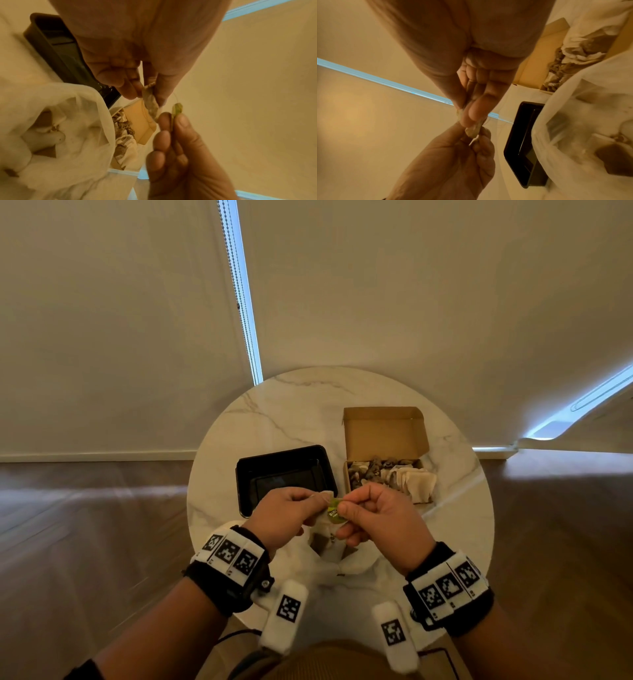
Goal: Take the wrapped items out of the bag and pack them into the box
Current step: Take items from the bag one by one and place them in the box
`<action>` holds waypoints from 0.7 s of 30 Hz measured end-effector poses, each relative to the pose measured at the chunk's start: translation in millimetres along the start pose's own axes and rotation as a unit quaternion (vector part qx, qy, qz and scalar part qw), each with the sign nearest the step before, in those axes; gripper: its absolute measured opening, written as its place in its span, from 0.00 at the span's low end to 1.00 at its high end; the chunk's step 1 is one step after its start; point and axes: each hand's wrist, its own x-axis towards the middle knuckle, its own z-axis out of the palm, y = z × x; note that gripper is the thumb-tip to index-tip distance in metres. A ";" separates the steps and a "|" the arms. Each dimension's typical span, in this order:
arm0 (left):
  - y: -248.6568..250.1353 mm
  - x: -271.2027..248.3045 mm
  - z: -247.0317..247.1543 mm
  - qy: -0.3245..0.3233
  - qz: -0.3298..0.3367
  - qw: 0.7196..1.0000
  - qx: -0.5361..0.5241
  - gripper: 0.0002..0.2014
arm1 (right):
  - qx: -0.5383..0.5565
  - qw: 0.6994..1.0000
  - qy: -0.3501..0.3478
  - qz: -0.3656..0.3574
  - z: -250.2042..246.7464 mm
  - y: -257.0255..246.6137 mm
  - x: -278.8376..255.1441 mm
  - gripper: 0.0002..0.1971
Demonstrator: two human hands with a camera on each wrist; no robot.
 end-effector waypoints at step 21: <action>-16.9 0.9 17.4 -0.069 -0.034 0.996 -0.055 0.09 | -0.082 0.995 0.058 0.011 -10.0 36.3 4.2 0.11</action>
